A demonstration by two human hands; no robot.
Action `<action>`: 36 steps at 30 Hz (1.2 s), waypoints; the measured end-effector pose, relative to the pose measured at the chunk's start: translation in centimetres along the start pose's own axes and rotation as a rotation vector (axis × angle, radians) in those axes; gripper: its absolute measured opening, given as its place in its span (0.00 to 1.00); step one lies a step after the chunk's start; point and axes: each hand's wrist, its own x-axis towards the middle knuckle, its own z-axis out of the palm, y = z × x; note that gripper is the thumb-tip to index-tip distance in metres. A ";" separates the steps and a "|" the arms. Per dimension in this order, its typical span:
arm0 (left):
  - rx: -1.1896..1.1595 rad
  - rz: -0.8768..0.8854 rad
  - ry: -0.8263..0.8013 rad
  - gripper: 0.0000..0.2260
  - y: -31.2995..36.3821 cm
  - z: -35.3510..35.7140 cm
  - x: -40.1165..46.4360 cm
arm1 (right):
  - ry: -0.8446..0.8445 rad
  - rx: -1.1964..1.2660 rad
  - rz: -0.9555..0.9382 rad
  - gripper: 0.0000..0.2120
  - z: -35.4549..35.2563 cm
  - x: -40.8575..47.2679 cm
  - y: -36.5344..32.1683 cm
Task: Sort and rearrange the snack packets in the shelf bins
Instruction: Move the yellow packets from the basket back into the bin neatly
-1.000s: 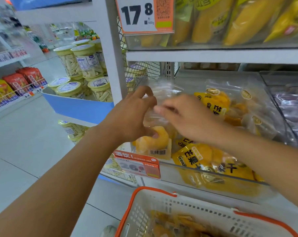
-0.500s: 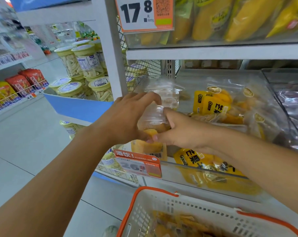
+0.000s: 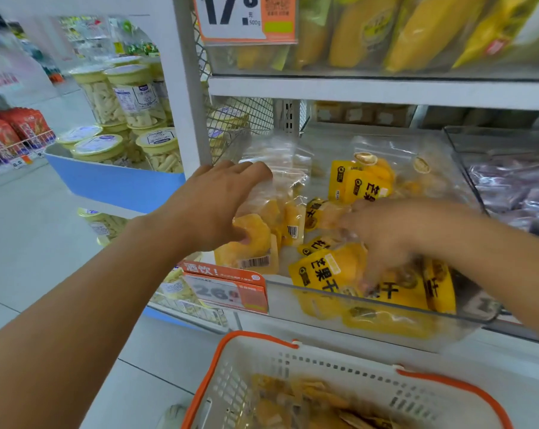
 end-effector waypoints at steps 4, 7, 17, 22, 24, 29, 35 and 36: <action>-0.053 -0.003 -0.017 0.42 -0.7 -0.4 -0.3 | 0.099 0.047 -0.014 0.57 1.7 0.6 0.6; -0.073 0.005 0.011 0.42 -1.0 -0.1 -0.5 | 0.236 0.191 -0.042 0.53 1.6 0.2 1.0; -0.151 -0.006 0.044 0.41 -1.6 0.2 -1.0 | 0.641 0.446 -0.350 0.27 -0.3 -2.5 -1.4; -0.325 -0.014 -0.032 0.34 -2.9 -0.5 -1.5 | 0.352 0.504 -0.401 0.09 0.4 -2.4 -2.5; -0.369 -0.012 -0.047 0.27 -2.8 -0.9 -1.7 | 0.332 0.711 -0.367 0.10 0.6 -1.4 -2.8; -0.598 -0.029 -0.029 0.09 -1.2 -1.8 -2.1 | 0.685 0.858 -0.386 0.11 0.3 1.1 -6.9; -0.354 -0.024 -0.096 0.33 -1.7 -1.1 -2.2 | 0.240 1.387 -0.369 0.06 -1.8 0.7 -3.6; -0.353 -0.037 -0.081 0.33 -1.8 -1.0 -2.2 | 0.266 1.451 -0.270 0.06 -2.3 0.8 -1.9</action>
